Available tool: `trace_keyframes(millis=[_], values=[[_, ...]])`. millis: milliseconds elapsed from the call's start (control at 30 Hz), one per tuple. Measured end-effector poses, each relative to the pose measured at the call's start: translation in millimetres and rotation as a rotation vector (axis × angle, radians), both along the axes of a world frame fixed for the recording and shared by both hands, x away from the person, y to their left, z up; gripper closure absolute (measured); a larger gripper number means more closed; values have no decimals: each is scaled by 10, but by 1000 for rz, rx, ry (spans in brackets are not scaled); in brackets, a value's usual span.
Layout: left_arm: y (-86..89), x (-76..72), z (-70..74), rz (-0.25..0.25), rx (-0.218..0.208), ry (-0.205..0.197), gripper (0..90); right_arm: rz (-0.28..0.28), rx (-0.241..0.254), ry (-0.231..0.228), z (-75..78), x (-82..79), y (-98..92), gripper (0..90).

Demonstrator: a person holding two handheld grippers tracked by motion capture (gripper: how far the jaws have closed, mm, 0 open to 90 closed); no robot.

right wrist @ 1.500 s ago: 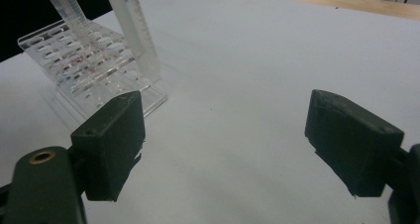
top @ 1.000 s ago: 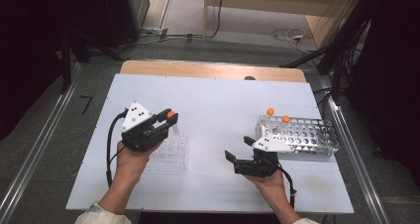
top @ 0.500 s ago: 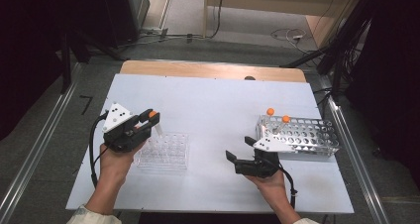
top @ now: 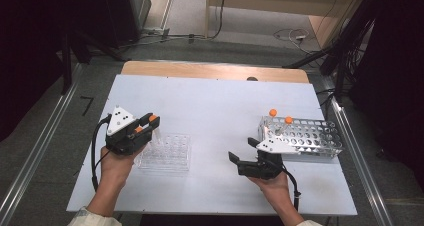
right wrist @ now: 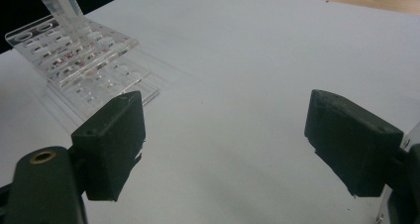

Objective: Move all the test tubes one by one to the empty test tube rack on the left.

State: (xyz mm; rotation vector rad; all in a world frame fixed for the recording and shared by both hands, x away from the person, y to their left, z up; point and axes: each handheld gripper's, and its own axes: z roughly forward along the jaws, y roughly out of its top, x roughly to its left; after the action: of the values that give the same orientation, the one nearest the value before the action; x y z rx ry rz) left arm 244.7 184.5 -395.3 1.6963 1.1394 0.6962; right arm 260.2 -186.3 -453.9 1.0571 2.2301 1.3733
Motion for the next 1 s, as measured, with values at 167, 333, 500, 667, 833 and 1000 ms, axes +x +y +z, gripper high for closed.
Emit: trace_keyframes(millis=[167, 333, 500, 667, 833, 1000], values=[[-36, 8, -67, -2, 23, 17, 704, 0, 0, 1, 1, -2, 1, 143], [-50, 15, -132, -4, 50, 41, 704, -1, 1, -1, 2, -2, -7, 144], [-70, 18, -169, -5, 65, 54, 702, 1, -1, 2, 2, -6, -1, 144], [-49, 22, -175, 2, 60, 58, 695, 1, -1, 2, 0, -2, -5, 144], [-38, 25, -180, 4, 54, 63, 631, 4, -3, 0, -4, -3, 3, 144], [-30, 18, -162, 3, 36, 56, 533, 2, -2, 2, -2, -5, 0, 144]])
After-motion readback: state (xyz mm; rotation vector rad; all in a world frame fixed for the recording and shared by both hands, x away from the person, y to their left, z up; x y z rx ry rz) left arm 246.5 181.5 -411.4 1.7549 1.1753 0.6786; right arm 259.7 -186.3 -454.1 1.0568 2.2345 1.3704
